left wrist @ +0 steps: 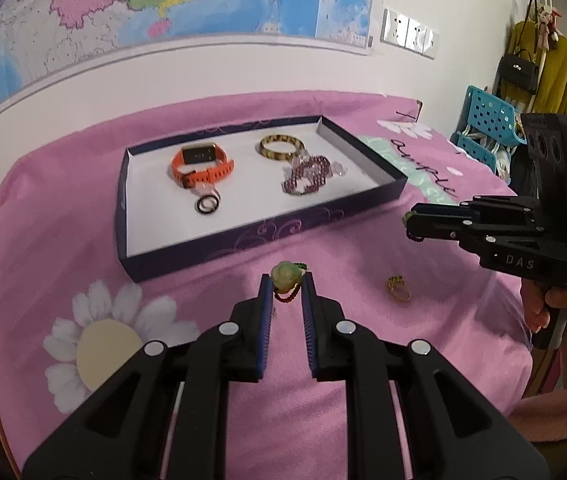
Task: Organize jewelry
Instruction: 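Carry the green pendant with the left gripper into the tray while the right carries its pendant there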
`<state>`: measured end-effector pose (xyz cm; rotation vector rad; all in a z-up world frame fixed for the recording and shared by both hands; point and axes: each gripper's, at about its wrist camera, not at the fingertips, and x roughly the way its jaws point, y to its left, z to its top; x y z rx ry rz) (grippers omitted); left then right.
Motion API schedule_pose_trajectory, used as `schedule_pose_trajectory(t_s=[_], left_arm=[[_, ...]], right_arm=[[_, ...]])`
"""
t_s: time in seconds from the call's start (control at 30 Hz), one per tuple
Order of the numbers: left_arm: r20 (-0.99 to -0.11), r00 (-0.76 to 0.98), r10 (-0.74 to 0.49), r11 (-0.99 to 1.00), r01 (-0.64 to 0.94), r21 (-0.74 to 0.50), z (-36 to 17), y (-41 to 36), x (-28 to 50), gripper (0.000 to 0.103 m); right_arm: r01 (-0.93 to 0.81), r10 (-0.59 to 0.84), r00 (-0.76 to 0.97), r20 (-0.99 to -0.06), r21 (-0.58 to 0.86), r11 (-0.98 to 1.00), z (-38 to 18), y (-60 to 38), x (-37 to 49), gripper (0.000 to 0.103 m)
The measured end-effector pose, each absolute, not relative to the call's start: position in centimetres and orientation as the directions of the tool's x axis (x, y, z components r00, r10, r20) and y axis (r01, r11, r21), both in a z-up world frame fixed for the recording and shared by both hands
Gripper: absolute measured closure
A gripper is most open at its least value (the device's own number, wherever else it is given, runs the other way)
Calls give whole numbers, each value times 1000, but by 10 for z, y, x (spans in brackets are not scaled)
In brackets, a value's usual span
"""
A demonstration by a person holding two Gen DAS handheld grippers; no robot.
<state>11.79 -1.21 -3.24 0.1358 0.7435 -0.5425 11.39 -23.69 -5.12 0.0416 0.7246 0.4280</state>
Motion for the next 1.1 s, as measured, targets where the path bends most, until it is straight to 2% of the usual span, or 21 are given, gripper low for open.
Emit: schedule_pose_trajectory(t_s=[0.4,1.1], left_arm=[[-646,649,-402,874,482,-60,-18,-11,140,88],[-645,666,-374,895,441,-64,-17,-13,171,88]], right_arm=[[-367,383,705,-597,156,917,-34,-233,134,89],[-361,377,707,-599,153,920,-29,-227,168,89]])
